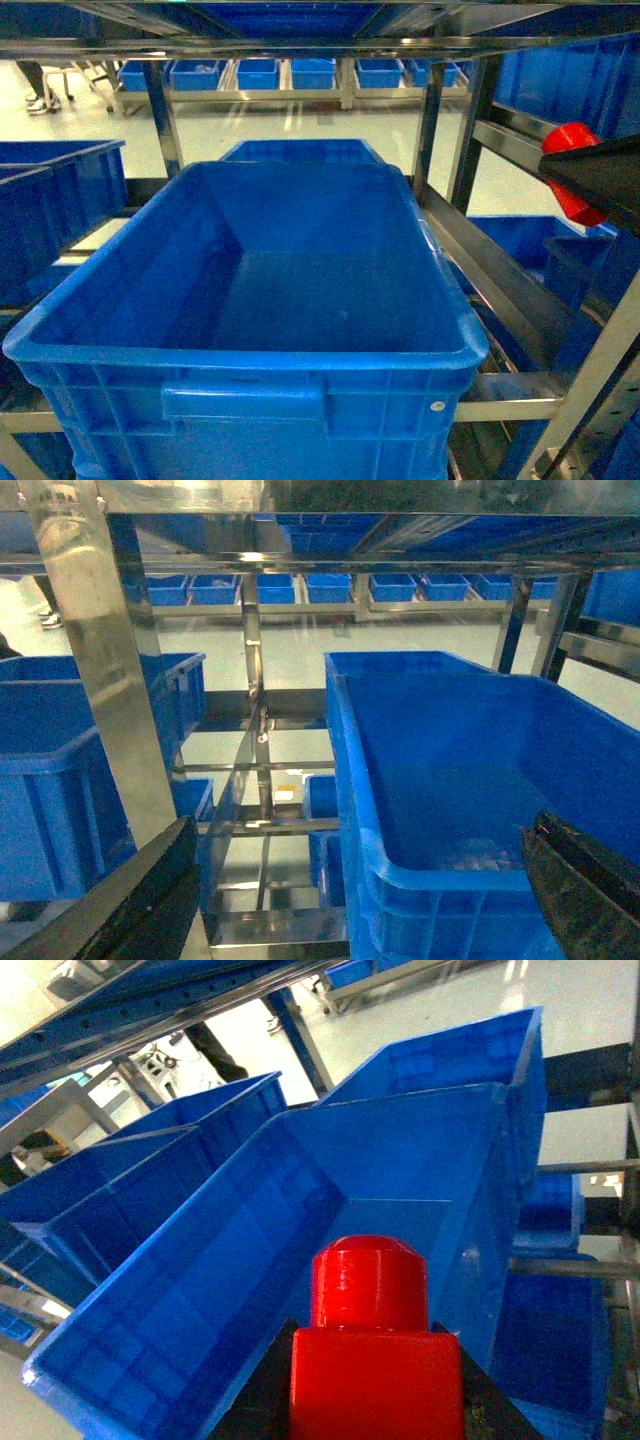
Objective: Pick red block from blue box to shelf
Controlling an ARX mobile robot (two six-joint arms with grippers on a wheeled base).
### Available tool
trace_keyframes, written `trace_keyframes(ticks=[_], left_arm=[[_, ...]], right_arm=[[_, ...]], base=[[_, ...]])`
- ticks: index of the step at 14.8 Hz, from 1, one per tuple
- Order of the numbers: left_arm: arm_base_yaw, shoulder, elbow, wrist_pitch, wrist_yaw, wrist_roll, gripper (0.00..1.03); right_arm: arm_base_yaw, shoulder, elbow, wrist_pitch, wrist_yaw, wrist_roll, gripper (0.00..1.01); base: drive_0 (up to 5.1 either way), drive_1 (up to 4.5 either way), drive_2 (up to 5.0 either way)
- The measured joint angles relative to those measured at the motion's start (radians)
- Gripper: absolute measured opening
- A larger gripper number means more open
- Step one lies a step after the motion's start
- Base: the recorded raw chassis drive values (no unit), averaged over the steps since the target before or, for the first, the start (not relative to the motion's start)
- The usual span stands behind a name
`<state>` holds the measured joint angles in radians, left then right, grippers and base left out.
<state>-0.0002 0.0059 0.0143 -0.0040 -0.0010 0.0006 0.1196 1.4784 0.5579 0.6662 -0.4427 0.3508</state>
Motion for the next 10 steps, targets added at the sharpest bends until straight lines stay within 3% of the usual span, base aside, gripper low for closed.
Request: trace_keyframes(ticks=[7,10], left_arm=[[0.000,0.000,0.000,0.000,0.000,0.000,0.98],[0.000,0.000,0.000,0.000,0.000,0.000,0.98]], right_arm=[[0.119,0.134,0.061,0.040,-0.002,0.000,0.27],[0.149,0.205,0.117,0.045,-0.007,0.001,0.27]], base=[[0.0,0.00,0.0],[0.0,0.00,0.0]])
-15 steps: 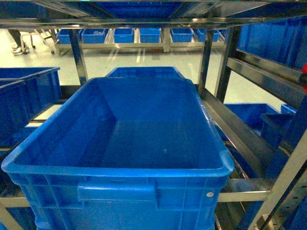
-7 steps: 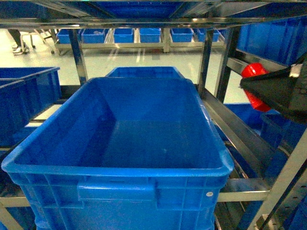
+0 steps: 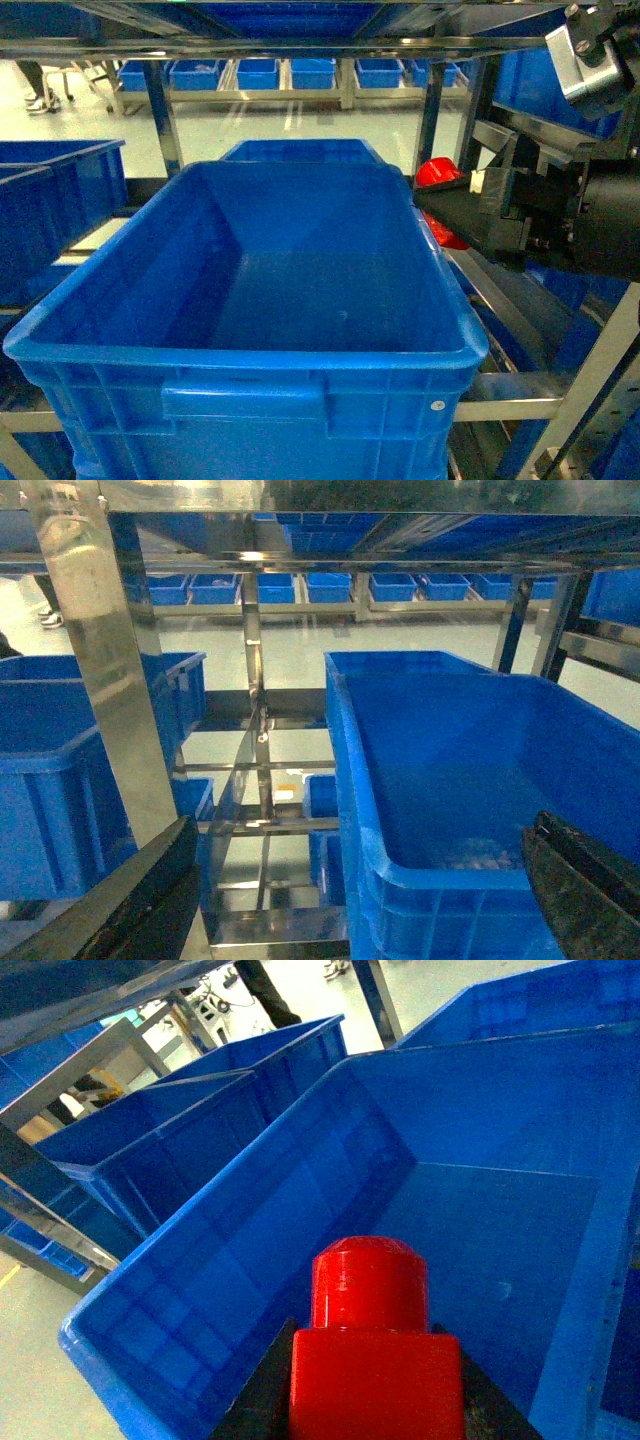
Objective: Pick red block from blue box to shelf
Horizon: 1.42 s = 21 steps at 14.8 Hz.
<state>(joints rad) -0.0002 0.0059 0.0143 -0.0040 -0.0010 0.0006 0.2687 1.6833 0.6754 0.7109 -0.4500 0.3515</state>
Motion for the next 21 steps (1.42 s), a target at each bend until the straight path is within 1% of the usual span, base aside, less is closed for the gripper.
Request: trace_keyframes(ticks=[3,5,6,9,12,16,21], left_arm=[[0.000,0.000,0.000,0.000,0.000,0.000,0.98],[0.000,0.000,0.000,0.000,0.000,0.000,0.98],[0.000,0.000,0.000,0.000,0.000,0.000,0.98],[0.000,0.000,0.000,0.000,0.000,0.000,0.98],[0.000,0.000,0.000,0.000,0.000,0.000,0.98],[0.000,0.000,0.000,0.000,0.000,0.000,0.98],[0.000,0.000,0.000,0.000,0.000,0.000,0.98]], right_arm=[[0.004,0.048,0.059,-0.029,0.000,-0.006,0.27],[0.013,0.091,0.092,-0.037,-0.021,-0.016,0.27],[0.027,0.117,0.095,-0.026,-0.044,-0.010,0.27],[0.064,0.123,0.100,-0.003,-0.064,-0.004,0.27],[0.086,0.164,0.133,-0.020,-0.062,-0.008,0.27],[0.089,0.184,0.152,-0.027,-0.064,-0.008,0.27],[0.120,0.257,0.235,-0.050,-0.058,-0.014,0.27]], base=[[0.0,0.00,0.0],[0.0,0.00,0.0],[0.0,0.00,0.0],[0.0,0.00,0.0],[0.0,0.00,0.0],[0.0,0.00,0.0],[0.0,0.00,0.0]])
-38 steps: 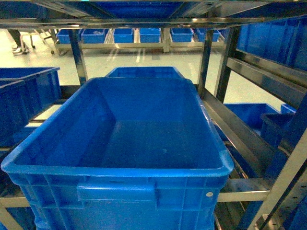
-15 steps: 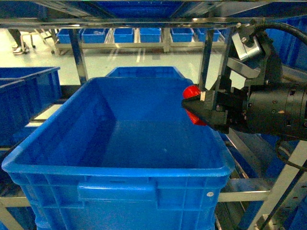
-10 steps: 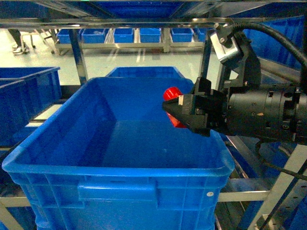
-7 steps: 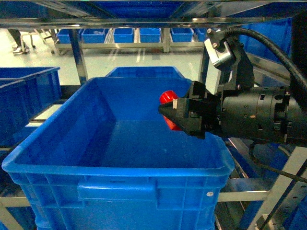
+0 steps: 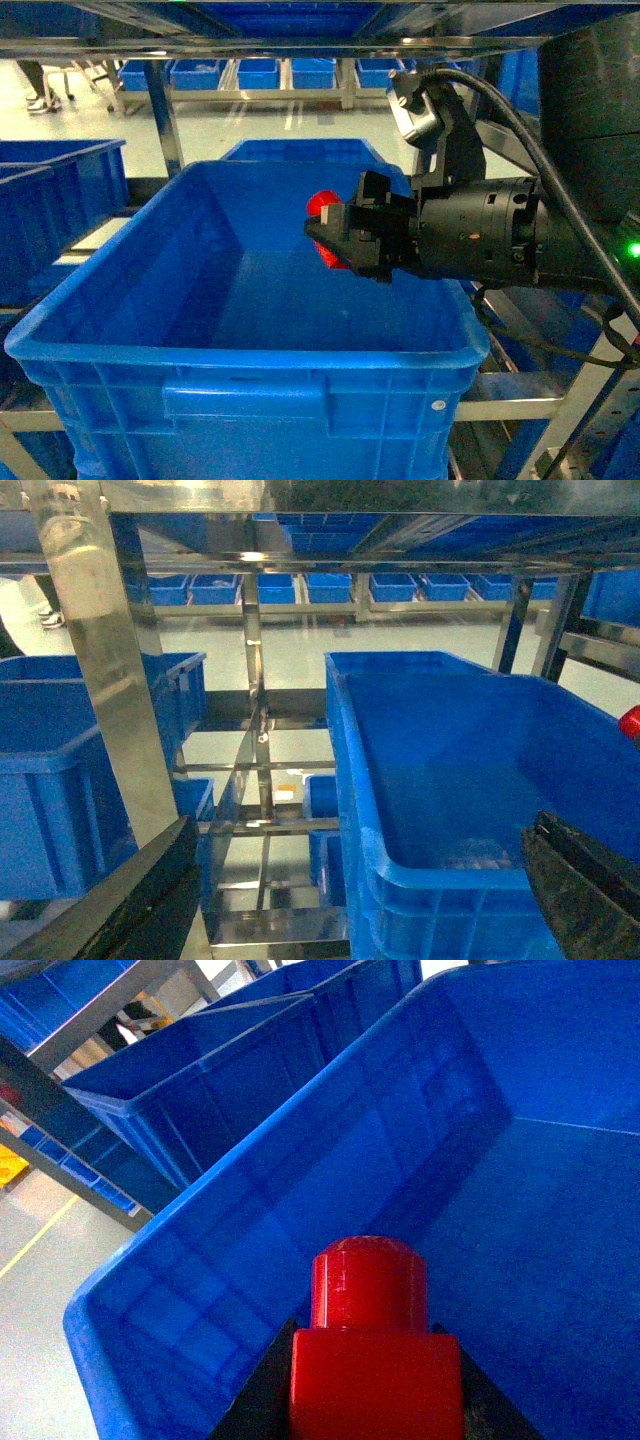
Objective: Pick red block from blue box to shelf
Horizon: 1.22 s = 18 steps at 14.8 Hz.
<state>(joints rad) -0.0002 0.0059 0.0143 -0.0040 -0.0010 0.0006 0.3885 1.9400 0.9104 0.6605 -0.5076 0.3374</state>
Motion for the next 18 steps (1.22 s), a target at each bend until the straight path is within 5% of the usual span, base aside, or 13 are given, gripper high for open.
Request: trace_keyframes(ticks=[8,14,18], left_arm=[[0.000,0.000,0.000,0.000,0.000,0.000,0.98],[0.000,0.000,0.000,0.000,0.000,0.000,0.98],[0.000,0.000,0.000,0.000,0.000,0.000,0.98]], right_arm=[[0.023,0.038,0.033,-0.020,0.033,-0.028,0.27],[0.009,0.051,0.033,-0.023,0.050,-0.043,0.95],[-0.020,0.013,-0.041,0.029,0.064,-0.019,0.98]], base=[[0.0,0.00,0.0],[0.0,0.00,0.0],[0.0,0.00,0.0]])
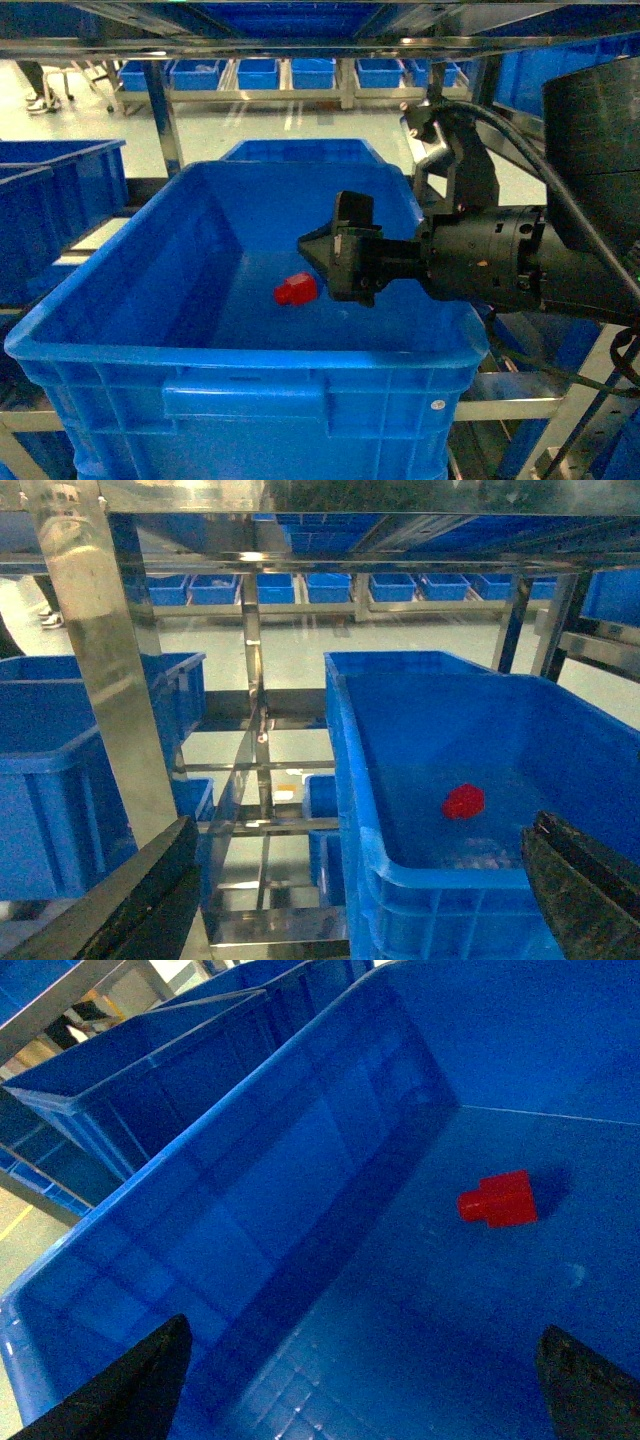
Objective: Pick red block from blue box to shelf
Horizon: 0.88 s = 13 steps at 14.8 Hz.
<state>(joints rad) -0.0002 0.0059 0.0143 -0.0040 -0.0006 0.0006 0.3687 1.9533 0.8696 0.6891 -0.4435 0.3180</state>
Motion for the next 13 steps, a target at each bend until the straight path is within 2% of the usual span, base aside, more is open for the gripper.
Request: trace_keyframes(ticks=[3,7,13], left_arm=[[0.000,0.000,0.000,0.000,0.000,0.000,0.98],[0.000,0.000,0.000,0.000,0.000,0.000,0.98],[0.000,0.000,0.000,0.000,0.000,0.000,0.98]], right_arm=[[-0.039,-0.057,-0.064,0.026,0.001,0.023,0.98],[-0.076,-0.150,-0.144,0.045,-0.029,0.029,0.98],[-0.066,-0.307,-0.227,0.035,-0.036,0.036,0.98]], base=[[0.0,0.00,0.0],[0.0,0.00,0.0],[0.0,0.00,0.0]])
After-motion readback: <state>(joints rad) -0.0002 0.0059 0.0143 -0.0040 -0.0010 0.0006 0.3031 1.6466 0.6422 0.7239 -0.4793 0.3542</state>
